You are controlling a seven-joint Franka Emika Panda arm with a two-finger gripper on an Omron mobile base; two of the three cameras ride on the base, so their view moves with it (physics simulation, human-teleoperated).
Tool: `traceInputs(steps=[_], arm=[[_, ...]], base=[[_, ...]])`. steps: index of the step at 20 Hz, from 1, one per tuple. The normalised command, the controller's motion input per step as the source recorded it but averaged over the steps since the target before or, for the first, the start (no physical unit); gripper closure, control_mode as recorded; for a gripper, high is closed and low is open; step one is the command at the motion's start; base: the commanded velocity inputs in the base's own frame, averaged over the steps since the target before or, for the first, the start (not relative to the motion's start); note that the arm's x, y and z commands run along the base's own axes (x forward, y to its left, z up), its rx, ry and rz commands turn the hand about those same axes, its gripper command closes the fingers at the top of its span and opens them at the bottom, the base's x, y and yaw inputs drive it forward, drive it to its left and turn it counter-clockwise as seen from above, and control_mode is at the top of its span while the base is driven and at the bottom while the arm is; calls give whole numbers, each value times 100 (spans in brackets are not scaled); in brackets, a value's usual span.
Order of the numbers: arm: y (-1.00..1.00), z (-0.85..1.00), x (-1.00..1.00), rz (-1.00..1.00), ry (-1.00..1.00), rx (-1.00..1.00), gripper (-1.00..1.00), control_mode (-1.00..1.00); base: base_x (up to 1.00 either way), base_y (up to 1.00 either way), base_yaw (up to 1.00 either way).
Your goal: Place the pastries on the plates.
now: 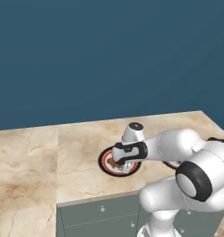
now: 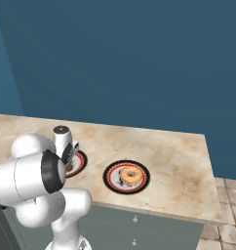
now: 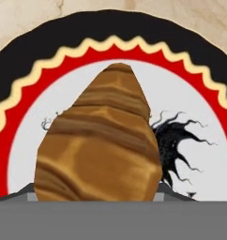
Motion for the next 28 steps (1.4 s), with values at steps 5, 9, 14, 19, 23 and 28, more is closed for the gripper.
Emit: traceInputs(steps=[5,9,14,19,23,28], arm=[[0,-4,-3,3,0,0,-100,-100],[0,0,-21,1,-2,0,-100,-100],[0,1,-26,0,-7,0,-100,-100],[0,37,-12,0,-14,0,-100,-100],[0,67,0,0,-28,0,-100,-100],[0,56,-20,0,-30,0,-100,-100]], base=[[0,0,0],[0,0,0],[0,0,0],[0,0,0],[0,0,0],[0,0,0]])
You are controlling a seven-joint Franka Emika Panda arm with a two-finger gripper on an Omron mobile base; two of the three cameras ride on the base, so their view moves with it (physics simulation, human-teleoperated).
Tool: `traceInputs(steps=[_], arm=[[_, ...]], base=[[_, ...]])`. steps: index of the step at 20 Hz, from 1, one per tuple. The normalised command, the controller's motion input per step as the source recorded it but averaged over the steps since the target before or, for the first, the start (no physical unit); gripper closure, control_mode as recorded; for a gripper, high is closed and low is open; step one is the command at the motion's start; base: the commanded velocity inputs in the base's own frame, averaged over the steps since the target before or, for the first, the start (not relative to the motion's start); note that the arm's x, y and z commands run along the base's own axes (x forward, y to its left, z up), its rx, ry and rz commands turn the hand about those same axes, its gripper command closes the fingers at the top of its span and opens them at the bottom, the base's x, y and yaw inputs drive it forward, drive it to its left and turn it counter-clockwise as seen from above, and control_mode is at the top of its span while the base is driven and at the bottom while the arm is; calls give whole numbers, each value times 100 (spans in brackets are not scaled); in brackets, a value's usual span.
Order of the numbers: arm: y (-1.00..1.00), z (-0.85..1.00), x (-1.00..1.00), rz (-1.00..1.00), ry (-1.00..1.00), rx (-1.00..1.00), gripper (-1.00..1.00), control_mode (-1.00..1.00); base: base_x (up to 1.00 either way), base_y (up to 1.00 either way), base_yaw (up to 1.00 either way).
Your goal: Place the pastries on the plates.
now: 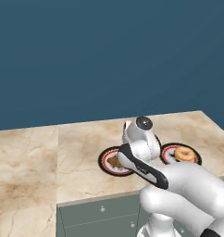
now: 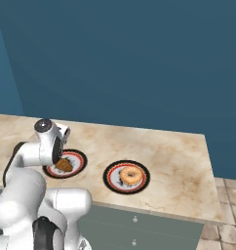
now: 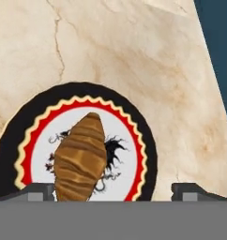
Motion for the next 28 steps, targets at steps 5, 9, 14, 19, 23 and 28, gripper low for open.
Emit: traceInputs(steps=[5,9,14,19,23,28], arm=[[2,47,-54,0,-37,-2,-100,-100],[19,54,-72,2,-49,-9,-100,-100],[36,46,-60,2,-40,-11,-100,-100],[50,40,-47,5,-28,-13,-100,-100],[48,48,-38,4,-22,-10,-100,-100],[28,58,-27,3,-9,-1,-100,-100]], base=[[0,0,0],[0,0,0],[0,0,0],[0,0,0],[0,0,0],[0,0,0]])
